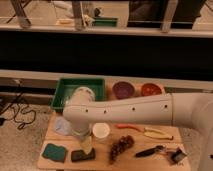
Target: Wipe table surface with sponge
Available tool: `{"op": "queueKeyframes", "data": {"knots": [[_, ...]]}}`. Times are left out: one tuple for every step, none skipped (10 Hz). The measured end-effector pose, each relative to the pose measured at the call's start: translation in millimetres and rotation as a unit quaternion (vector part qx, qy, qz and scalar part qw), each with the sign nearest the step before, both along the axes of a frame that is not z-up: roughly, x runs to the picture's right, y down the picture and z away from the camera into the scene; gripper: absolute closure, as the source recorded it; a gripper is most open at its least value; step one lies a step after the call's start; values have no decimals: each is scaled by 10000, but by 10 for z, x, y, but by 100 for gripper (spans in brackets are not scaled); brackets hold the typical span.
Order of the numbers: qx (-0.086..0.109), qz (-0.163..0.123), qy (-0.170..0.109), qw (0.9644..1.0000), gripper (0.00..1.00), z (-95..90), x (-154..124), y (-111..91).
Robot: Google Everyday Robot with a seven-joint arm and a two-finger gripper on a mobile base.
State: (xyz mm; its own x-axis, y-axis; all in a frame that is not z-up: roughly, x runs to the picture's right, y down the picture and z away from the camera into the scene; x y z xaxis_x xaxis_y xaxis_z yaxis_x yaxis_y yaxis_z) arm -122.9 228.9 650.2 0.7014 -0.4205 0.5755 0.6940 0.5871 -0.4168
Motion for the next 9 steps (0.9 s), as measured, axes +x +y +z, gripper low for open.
{"op": "queueKeyframes", "data": {"knots": [[-111, -40, -90, 9999, 20, 8, -57, 71], [-197, -97, -183, 9996, 20, 7, -177, 137], [-264, -125, -239, 9993, 20, 4, -309, 187], [-345, -169, -303, 9988, 20, -4, -487, 250], [-428, -268, -384, 9980, 20, -27, -705, 324], [-467, -333, -449, 9973, 20, -48, -844, 360], [-506, -410, -538, 9964, 20, -80, -999, 406], [-527, -495, -620, 9955, 20, -105, -1120, 469], [-542, -530, -652, 9950, 20, -95, -1156, 516]]}}
